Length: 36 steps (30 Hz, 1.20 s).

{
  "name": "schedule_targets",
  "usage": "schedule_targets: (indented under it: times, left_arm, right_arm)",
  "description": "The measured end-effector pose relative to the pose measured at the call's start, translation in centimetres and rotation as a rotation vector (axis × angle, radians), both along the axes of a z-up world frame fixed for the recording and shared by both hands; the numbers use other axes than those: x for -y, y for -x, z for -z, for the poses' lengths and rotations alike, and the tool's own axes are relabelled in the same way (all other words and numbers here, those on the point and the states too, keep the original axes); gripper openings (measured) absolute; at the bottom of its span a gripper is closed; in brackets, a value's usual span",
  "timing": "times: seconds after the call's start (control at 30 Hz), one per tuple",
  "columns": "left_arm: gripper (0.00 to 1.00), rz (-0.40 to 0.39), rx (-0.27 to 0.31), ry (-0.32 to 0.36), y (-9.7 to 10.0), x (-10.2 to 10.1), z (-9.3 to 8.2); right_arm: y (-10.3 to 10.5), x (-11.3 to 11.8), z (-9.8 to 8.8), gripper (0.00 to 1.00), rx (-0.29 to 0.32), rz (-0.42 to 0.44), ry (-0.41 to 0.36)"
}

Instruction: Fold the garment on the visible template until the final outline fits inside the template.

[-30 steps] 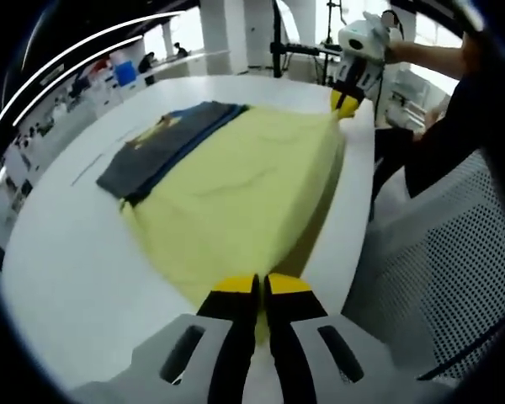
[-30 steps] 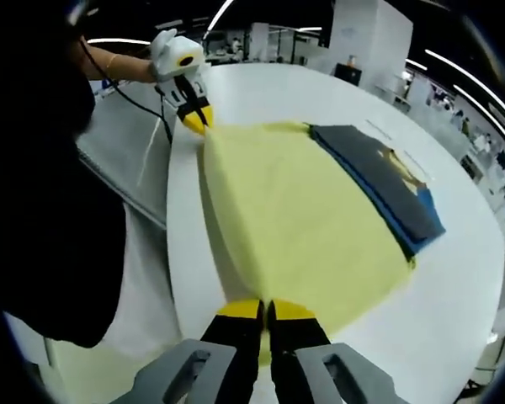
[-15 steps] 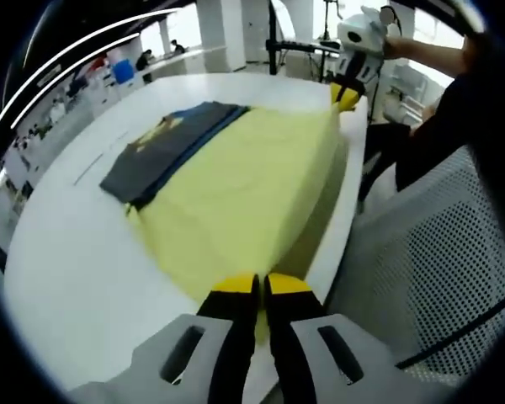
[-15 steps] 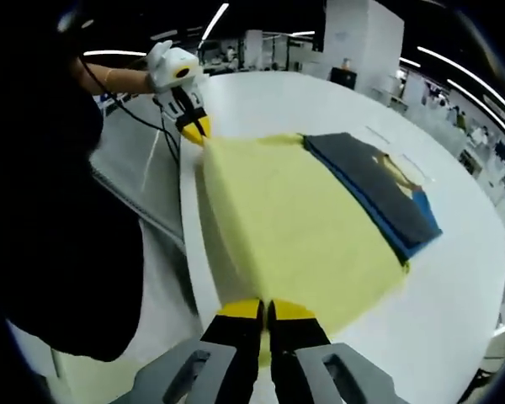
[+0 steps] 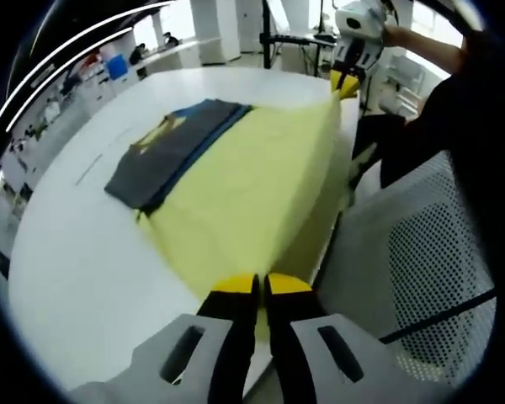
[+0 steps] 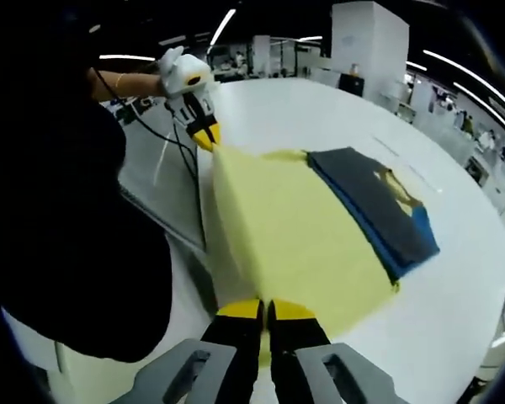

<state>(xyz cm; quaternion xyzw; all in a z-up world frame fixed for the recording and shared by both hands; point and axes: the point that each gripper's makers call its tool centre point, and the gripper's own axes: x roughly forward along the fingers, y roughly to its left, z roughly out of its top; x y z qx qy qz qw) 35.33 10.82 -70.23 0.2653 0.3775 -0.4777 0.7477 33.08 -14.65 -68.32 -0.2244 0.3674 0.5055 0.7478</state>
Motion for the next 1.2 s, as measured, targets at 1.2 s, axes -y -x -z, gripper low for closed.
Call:
schedule_targets:
  times: [1.2]
  left_arm:
    - [0.01, -0.130, 0.239, 0.061, -10.6, 1.1, -6.4]
  right_arm:
    - [-10.3, 1.2, -5.5, 0.00, 0.272, 0.092, 0.057]
